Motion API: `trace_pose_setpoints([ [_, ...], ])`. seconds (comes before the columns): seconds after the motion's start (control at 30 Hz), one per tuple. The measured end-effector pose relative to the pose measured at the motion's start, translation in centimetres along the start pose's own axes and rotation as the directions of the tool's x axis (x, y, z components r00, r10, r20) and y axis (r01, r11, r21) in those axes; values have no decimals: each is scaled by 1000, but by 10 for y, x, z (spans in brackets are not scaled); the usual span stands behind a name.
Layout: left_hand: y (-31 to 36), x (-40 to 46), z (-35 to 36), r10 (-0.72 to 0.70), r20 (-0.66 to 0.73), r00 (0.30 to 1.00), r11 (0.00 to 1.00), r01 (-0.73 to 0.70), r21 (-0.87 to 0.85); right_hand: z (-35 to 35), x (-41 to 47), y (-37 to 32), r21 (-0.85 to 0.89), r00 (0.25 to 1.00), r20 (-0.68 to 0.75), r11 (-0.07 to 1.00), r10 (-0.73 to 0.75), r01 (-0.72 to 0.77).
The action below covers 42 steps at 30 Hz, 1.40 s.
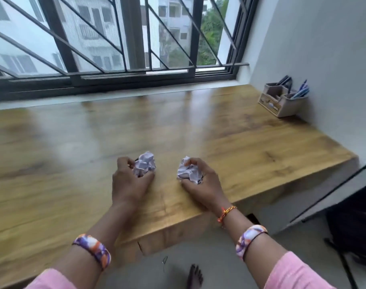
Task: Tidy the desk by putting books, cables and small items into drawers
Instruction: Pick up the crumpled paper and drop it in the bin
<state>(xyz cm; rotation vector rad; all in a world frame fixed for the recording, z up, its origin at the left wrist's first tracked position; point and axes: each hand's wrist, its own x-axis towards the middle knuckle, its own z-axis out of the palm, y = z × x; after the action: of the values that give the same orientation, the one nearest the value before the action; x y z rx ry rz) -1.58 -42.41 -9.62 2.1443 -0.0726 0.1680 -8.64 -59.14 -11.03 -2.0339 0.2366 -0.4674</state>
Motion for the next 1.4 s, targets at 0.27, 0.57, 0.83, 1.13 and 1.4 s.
trace_pose_setpoints([
  [0.27, -23, -83, -67, 21, 87, 996, 995, -29, 99, 0, -31, -9, -17, 997, -79, 1000, 20, -22],
  [0.57, -115, -225, -128, -486, -344, 804, 827, 295, -479, 5, -32, -5, -27, 999, 2, 998, -49, 49],
  [0.83, -195, -387, -170, -908, -136, 395, 285, 347, -894, 54, -106, -39, 219, 943, 213, 953, -256, 209],
  [1.13, -238, -502, -217, -978, -146, 151, 176, 213, -961, 175, -285, -76, 291, 616, 679, 917, -399, 273],
  [1.4, -316, -506, -269, -960, -265, 96, 282, 340, -897, 291, -430, -90, 269, 324, 879, 925, -350, 270],
])
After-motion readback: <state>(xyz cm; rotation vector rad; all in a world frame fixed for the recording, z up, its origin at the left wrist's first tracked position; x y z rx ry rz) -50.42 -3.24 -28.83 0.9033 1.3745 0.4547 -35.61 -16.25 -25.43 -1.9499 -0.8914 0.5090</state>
